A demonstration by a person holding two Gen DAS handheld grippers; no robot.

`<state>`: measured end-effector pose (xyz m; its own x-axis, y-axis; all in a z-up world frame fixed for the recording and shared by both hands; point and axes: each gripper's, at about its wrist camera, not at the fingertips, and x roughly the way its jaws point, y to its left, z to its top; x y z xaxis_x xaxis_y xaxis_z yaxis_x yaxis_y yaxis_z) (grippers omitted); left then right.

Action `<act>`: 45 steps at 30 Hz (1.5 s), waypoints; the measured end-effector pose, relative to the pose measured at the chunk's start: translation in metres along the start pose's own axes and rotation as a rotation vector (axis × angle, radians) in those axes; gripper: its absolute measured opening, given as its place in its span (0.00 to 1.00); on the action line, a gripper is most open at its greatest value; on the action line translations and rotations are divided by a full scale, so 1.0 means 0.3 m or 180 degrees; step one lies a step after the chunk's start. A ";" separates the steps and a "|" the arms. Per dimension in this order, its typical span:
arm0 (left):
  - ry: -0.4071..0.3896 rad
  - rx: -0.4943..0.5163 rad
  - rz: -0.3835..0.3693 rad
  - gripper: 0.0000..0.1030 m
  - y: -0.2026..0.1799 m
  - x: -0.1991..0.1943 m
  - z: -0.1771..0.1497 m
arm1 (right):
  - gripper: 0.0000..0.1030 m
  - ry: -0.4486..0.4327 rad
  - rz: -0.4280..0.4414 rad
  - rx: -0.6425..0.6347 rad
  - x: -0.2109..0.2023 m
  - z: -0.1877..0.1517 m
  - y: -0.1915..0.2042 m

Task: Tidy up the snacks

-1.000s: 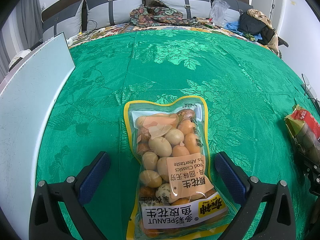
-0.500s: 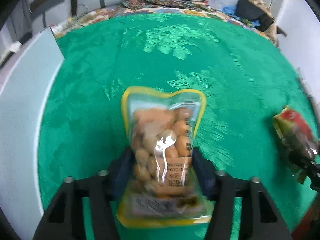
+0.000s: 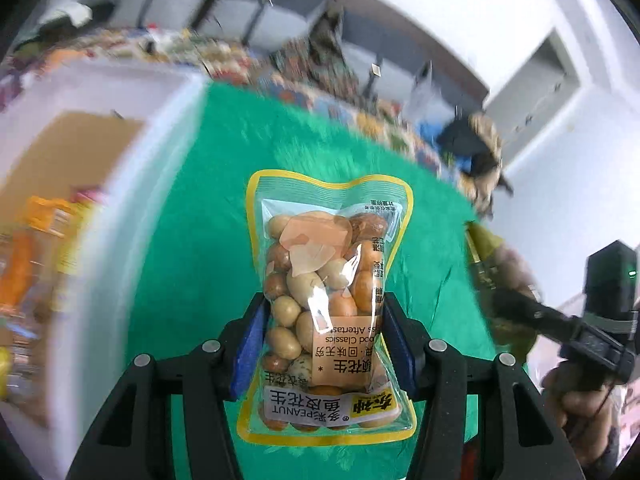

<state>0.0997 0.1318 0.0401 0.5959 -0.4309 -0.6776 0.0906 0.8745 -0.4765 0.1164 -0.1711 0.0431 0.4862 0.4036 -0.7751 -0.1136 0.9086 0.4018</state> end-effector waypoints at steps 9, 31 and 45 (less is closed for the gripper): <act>-0.0373 -0.0228 0.1191 0.54 0.474 -0.378 0.091 | 0.74 0.0082 0.0835 -0.0781 0.128 0.091 0.683; -0.0695 -0.0270 0.2608 1.00 0.524 -0.492 -0.065 | 0.82 0.0118 0.0761 -0.1460 0.394 -0.062 1.006; -0.0798 -0.0170 0.2679 1.00 0.444 -0.557 -0.083 | 0.82 0.0033 0.0125 -0.1776 0.311 -0.146 1.035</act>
<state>-0.0077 0.3146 0.0759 0.6063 0.4191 -0.6758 -0.4914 0.8656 0.0959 0.0885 0.1535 0.0743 0.4641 0.4368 -0.7706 -0.5742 0.8108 0.1138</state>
